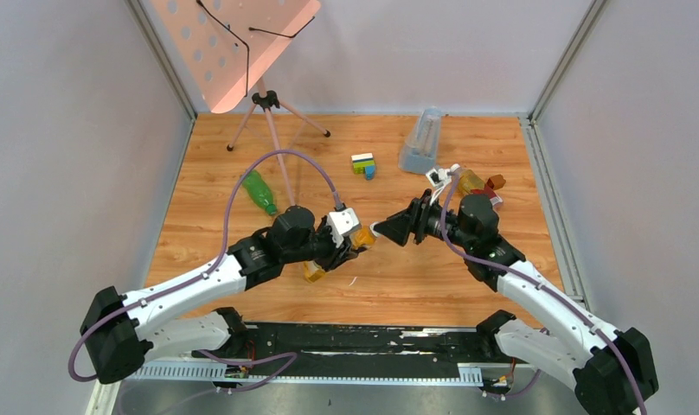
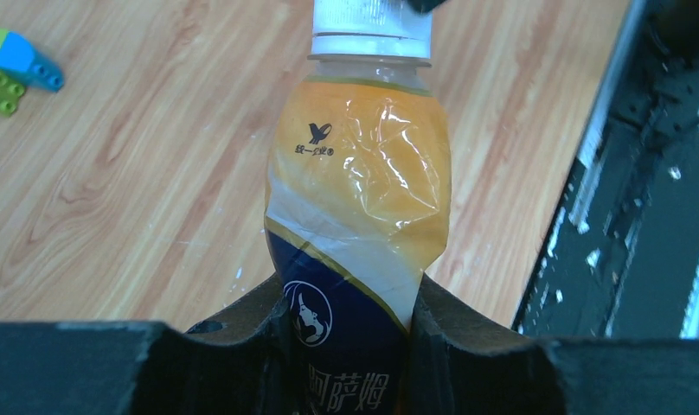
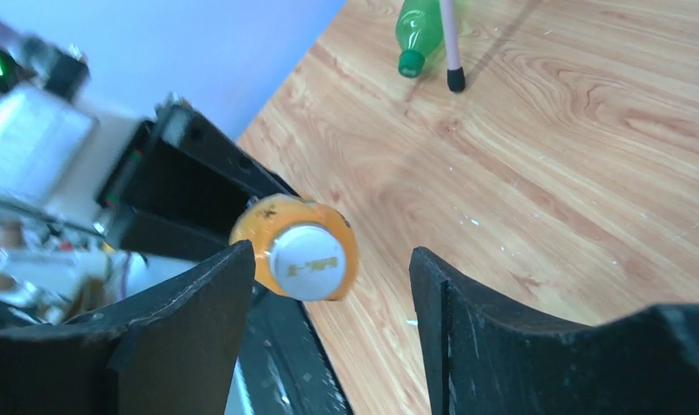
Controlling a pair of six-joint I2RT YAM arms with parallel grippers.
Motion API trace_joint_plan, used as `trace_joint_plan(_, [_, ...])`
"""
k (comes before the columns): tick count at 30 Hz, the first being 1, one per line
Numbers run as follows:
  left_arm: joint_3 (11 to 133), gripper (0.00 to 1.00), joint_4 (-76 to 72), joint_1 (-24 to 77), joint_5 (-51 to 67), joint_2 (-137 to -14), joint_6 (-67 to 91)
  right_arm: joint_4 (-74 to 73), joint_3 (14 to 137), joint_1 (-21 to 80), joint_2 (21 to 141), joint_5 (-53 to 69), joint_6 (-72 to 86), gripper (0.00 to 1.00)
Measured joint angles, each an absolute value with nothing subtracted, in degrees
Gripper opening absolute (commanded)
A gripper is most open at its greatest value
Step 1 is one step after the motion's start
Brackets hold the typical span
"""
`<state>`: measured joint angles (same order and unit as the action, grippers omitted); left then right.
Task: Unscrew the bottle caps
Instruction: Unscrew the bottle cap from the plastic bottle.
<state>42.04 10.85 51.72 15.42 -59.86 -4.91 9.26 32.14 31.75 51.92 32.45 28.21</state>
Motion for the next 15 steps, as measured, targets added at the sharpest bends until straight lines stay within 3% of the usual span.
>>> trace_joint_plan(4, [38.7,0.00,3.1,52.7,8.9,-60.6,2.2,10.0,34.2,33.2,54.2,25.8,38.4,0.67])
trace_joint_plan(11, [37.9,0.00,-5.8,58.2,-4.6,-64.3,11.8,10.2,34.9,39.6,56.7,11.9,46.4,0.58])
trace_joint_plan(15, [37.5,0.00,-8.1,59.6,-10.0,-64.3,14.5,11.3,34.9,40.1,58.8,6.7,49.9,0.59])
